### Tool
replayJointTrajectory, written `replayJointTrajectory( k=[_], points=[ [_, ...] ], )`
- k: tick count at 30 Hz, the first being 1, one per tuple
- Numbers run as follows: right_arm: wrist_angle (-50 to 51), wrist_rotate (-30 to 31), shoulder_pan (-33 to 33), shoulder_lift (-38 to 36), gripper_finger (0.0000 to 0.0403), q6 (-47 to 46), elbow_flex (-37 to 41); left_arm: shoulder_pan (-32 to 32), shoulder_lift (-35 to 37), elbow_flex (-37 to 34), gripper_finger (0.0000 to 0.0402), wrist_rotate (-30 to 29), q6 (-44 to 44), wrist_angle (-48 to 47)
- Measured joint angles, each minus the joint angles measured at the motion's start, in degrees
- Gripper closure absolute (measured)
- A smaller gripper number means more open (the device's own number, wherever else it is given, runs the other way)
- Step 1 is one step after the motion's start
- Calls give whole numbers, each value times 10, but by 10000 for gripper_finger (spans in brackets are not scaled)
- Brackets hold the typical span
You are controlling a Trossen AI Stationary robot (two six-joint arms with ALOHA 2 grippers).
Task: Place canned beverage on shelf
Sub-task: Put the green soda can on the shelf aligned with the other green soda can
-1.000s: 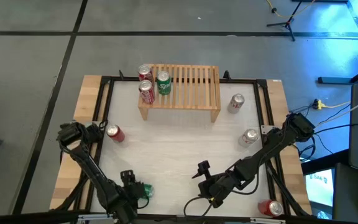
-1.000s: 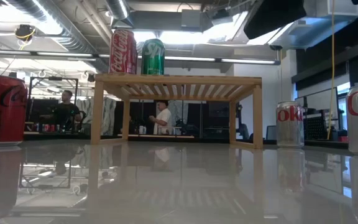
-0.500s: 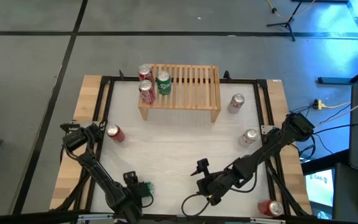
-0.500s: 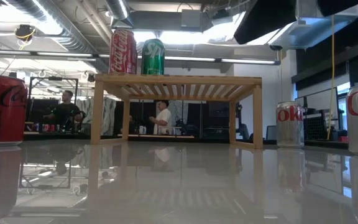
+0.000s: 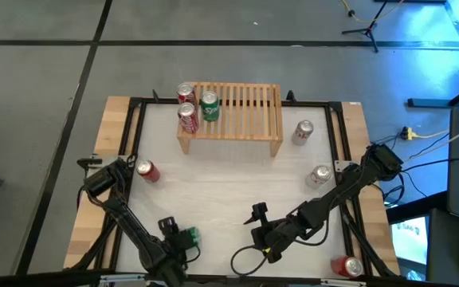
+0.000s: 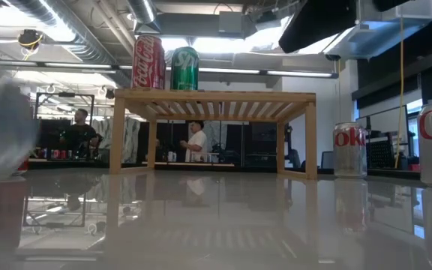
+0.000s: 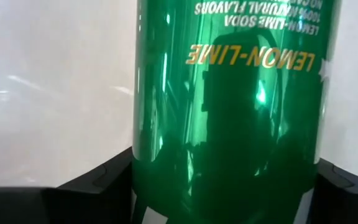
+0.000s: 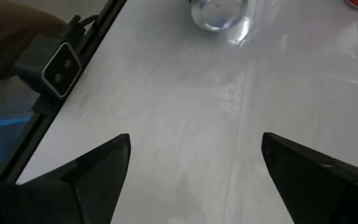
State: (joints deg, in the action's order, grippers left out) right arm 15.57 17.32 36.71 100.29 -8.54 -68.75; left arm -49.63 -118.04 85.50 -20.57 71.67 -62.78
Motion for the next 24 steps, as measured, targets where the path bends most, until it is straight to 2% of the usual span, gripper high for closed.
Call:
replayJointTrajectory(
  k=[4,11,18,24],
  points=[
    [-13,-5,3,0,46,13,6,6,4,60,124,-22,0,-47],
    [-163,-20,-1,0,54,46,86,25,4,131,124,-56,-61,-60],
    [-358,-19,-24,0,91,59,169,56,5,137,124,-94,-114,-32],
    [-414,-19,-23,0,102,72,179,78,5,128,124,-106,-169,39]
  ],
)
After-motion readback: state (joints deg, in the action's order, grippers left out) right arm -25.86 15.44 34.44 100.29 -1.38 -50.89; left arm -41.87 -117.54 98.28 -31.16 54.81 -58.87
